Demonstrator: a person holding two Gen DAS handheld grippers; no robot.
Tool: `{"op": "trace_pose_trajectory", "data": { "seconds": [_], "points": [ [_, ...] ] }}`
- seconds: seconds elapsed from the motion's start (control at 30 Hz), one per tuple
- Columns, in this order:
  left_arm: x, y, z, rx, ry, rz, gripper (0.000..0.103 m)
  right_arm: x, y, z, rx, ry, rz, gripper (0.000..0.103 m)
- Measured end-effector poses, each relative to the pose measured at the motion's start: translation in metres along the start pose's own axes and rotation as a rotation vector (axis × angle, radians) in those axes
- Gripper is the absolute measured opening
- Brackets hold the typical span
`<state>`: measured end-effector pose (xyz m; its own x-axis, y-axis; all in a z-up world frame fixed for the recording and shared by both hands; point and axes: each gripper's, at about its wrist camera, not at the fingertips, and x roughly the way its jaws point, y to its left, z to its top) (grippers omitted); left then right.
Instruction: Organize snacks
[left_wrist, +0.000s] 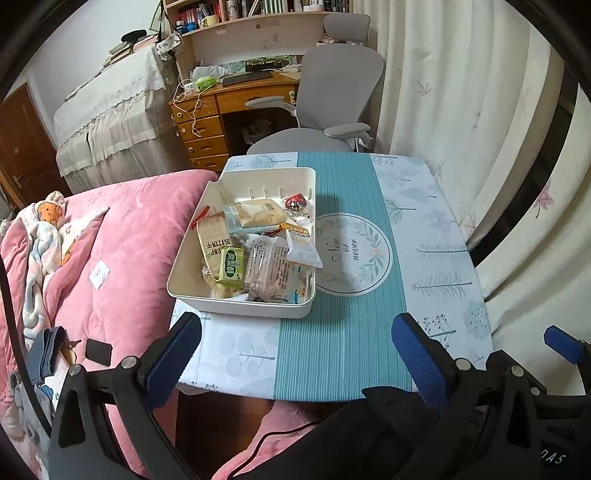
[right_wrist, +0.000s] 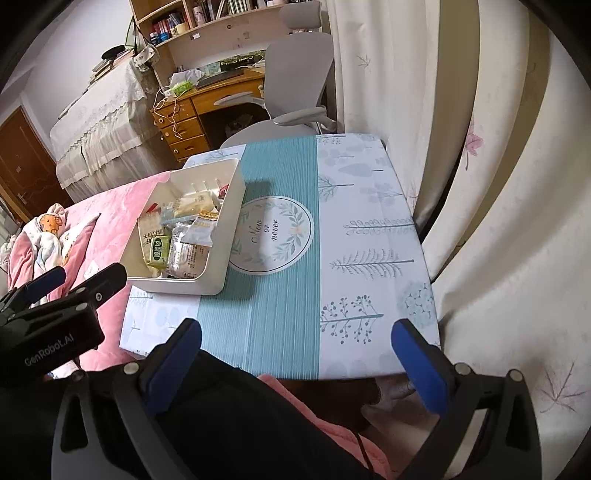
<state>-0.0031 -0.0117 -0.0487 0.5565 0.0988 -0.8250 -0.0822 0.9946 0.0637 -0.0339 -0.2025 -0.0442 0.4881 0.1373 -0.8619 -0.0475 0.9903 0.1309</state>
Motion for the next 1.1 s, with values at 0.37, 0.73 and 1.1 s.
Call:
{"op": "trace_pose_trajectory", "data": {
  "seconds": [0.37,0.73,1.1],
  "points": [
    [0.005,0.002,0.0,-0.005,0.016,0.007,0.102,0.006,0.0,0.0,0.017,0.024,0.002,0.103],
    [0.013,0.007,0.002,-0.001,0.046,0.001,0.102,0.013,0.003,0.003,0.022,0.046,-0.001,0.103],
    [0.022,0.011,0.005,-0.003,0.081,-0.002,0.102,0.02,0.005,0.005,0.025,0.071,-0.007,0.103]
  ]
}}
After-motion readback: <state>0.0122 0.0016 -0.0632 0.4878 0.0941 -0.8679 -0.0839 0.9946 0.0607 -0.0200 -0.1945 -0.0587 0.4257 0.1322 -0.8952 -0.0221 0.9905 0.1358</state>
